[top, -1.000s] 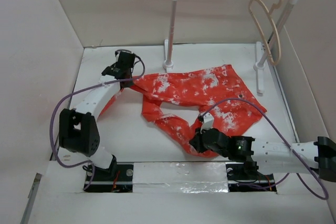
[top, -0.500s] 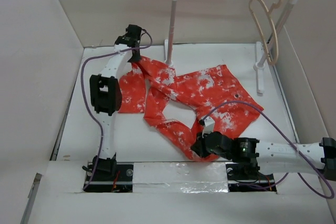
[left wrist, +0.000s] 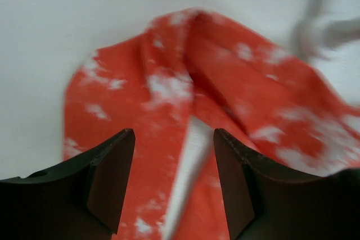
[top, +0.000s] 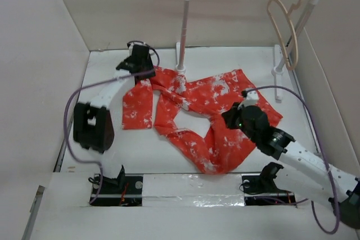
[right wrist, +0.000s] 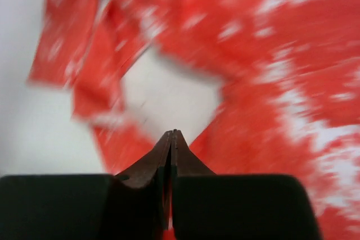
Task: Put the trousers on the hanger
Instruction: Flatten out the trousers at the center of the board.
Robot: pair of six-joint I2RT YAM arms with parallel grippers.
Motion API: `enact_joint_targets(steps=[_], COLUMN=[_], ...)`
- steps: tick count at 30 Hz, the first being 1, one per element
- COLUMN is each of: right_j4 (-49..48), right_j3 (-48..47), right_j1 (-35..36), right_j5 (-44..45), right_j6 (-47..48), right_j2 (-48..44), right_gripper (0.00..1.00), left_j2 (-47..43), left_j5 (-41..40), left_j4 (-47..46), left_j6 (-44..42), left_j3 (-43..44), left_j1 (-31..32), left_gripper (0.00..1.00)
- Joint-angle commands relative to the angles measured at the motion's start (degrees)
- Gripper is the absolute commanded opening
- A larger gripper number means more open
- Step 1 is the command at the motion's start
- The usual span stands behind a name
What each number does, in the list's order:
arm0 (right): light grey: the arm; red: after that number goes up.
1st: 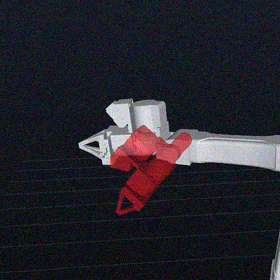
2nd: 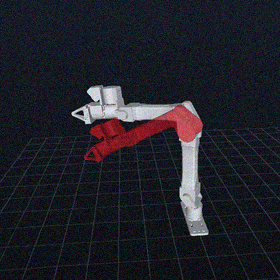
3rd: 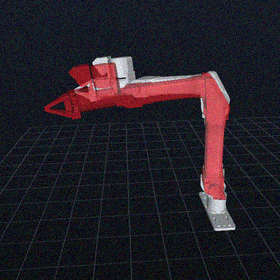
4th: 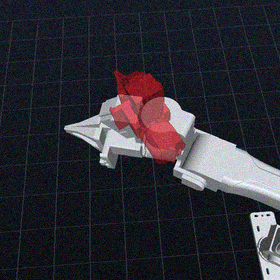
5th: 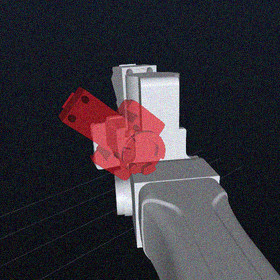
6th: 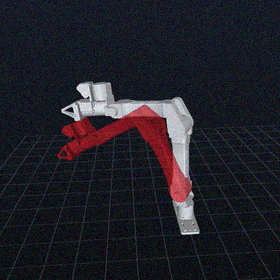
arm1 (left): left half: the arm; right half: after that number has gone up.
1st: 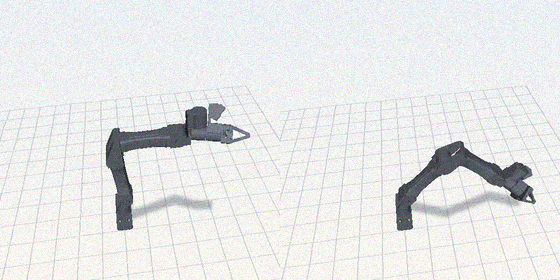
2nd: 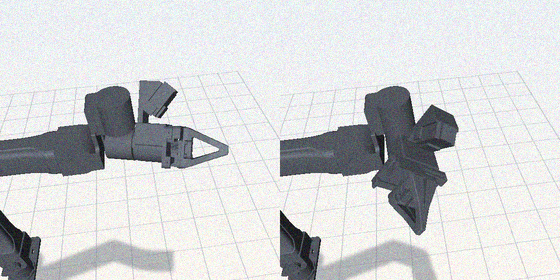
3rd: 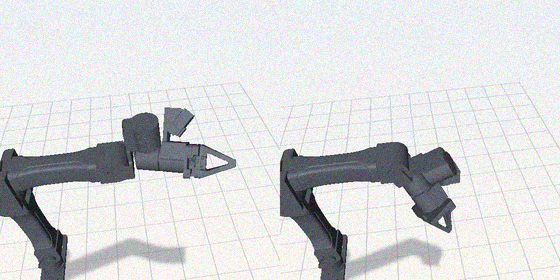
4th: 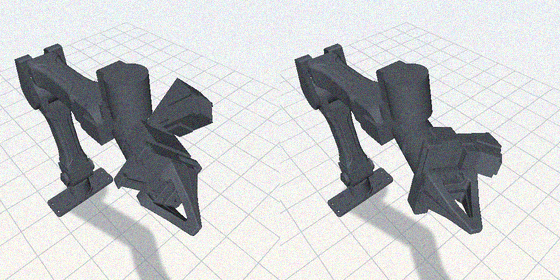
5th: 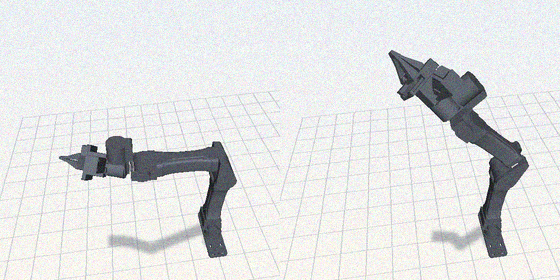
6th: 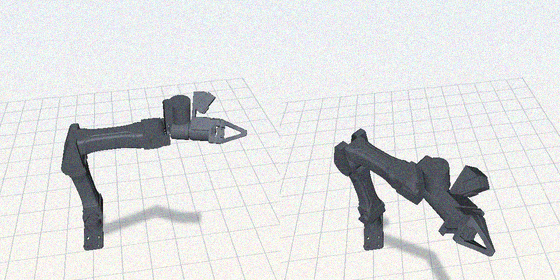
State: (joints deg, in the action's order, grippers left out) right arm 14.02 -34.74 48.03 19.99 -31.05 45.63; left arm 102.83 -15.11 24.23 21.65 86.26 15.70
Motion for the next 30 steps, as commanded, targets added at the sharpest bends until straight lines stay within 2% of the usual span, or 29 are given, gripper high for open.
enact_joint_targets(steps=[1, 2, 3, 4, 6, 7, 10, 12, 16, 19, 20, 25, 29, 30], right_j4=[-5.4, -6.97, -7.86, -9.26, -11.47, -12.26, -17.0, -14.82, -14.73, -12.72, -7.4, -2.16, 6.43, 7.41], right_j3=[-1.29, -1.55, -1.64, -1.56, -3.04, -3.66, -7.52, -11.38, -17.18, -21.32, -25.86, -32.66, -39.51, -41.53], right_j1=[-16.17, -20.74, -29.14, -32.88, -42.69, -45.02, -49.86, -50.49, -51.28, -52.59, -53.12, -53.74, -53.74, -53.74], right_j5=[-5.91, -9.32, -10.83, -11.8, -14.52, -15.93, -18.75, -18.76, -18.31, -20.15, -22.08, -24.29, -25.61, -29.01], right_j6=[4.77, 4.86, 5.03, 5.47, 5.74, 5.56, 5.21, 5.38, 6.09, 7.22, 7.66, 8.55, 10.12, 10.83], right_j2=[2.35, 5.15, 6.65, 8.23, 14.38, 16.67, 27.29, 35.1, 40.93, 46.8, 48.49, 55.44, 64.47, 65.46], right_gripper=[0.0, 0.0, 0.01, 0.19, 0.44, 0.64, 0.83, 0.88, 1.0, 1.0, 1.0, 0.98, 0.97, 0.95], left_j2=[-14.22, -15.54, -16.42, -17.47, -18.01, -18.88, -21.51, -23.45, -25.56, -27.76, -28.55, -35.05, -39.19, -39.8], left_j5=[1.5, 0.62, -0.08, -2.18, -6.13, -10.07, -10.73, -9.76, -9.41, -7.66, -7.39, -5.28, -4.4, -4.4], left_j4=[-16.9, -20.76, -22.37, -23.6, -23.7, -23.0, -23.87, -27.21, -28.45, -30.55, -31.51, -35.56, -38.11, -38.38], left_j6=[7.7, 9.97, 10.86, 11.65, 14.02, 14.99, 16.23, 15.8, 15.35, 14.48, 14.39, 13.77, 12.81, 12.54], left_j3=[-15.69, -19.08, -21.72, -25.92, -28.42, -29.91, -33.94, -36.15, -40.1, -42.74, -43.54, -49.59, -52.24, -52.59], left_j1=[11.95, 17.2, 19.6, 21.8, 27.5, 29.1, 34.38, 36.67, 40.63, 41.34, 41.86, 41.86, 41.86, 41.86], left_gripper=[0.54, 0.52, 0.51, 0.51, 0.5, 0.5, 0.5, 0.51, 0.51, 0.5, 0.5, 0.5, 0.5, 0.5])
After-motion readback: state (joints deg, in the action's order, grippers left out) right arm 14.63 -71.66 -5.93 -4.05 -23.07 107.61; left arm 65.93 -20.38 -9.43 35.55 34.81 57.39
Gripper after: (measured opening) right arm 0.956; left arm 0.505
